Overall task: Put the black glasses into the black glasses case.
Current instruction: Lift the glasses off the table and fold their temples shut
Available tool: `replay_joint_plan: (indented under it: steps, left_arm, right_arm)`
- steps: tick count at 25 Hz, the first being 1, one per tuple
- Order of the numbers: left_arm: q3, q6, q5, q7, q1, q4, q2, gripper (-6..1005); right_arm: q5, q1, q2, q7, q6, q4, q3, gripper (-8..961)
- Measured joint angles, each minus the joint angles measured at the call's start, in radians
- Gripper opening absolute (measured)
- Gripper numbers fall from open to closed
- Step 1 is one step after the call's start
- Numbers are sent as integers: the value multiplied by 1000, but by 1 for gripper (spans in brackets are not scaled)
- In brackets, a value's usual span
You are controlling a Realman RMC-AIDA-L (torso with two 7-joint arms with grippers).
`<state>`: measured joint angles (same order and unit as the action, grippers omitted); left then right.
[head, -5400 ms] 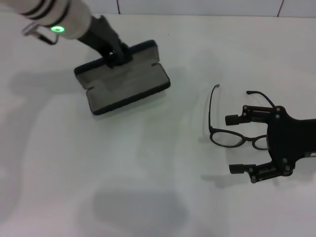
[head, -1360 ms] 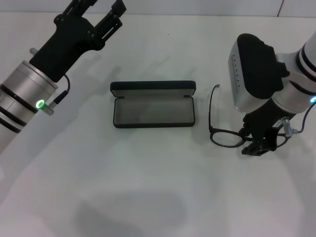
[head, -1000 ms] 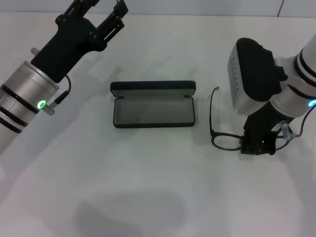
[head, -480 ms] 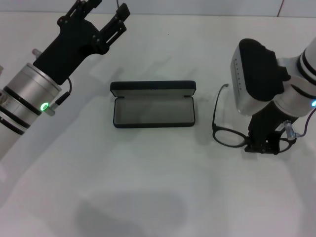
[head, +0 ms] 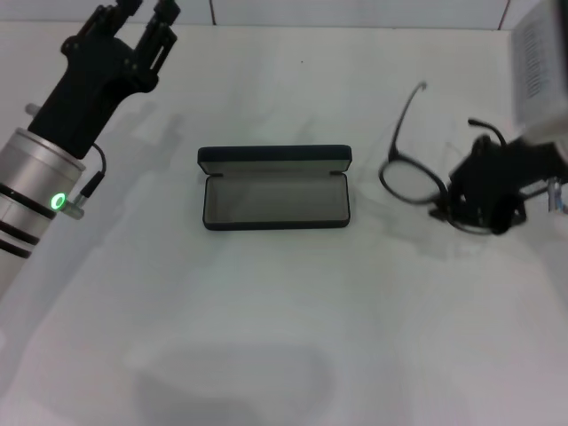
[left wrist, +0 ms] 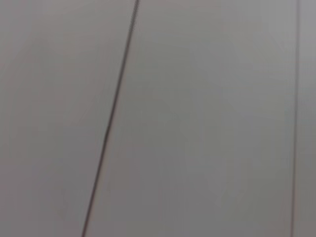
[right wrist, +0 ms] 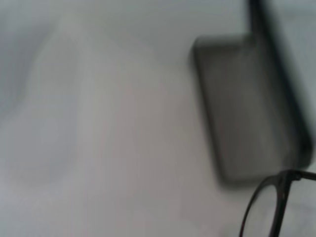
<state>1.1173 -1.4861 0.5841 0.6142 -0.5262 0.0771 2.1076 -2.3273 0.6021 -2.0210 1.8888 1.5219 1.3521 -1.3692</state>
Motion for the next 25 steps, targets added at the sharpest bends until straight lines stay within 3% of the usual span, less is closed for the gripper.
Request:
replay_joint_plan:
  steps: [3, 8, 10, 11, 16, 25]
  left_arm:
    - [2, 0, -29, 40, 0, -9, 0, 513]
    - [62, -1, 39, 146, -5, 46, -17, 581]
    - [105, -4, 117, 216, 2, 129, -29, 738]
    - [117, -7, 168, 261, 6, 179, -36, 816]
    - [121, -35, 394, 482, -4, 362, -70, 854]
    - [124, -92, 570, 655, -115, 395, -95, 892]
  right_arm:
    - [182, -77, -3, -126, -66, -17, 73, 102]
    - [512, -176, 1, -449, -132, -152, 109, 103]
    - [609, -190, 3, -596, -129, -222, 112, 103]
    - [632, -190, 3, -644, -127, -251, 112, 103]
    - [679, -168, 1, -803, -114, -350, 111, 103]
    - [708, -132, -1, -951, -62, -408, 109, 103]
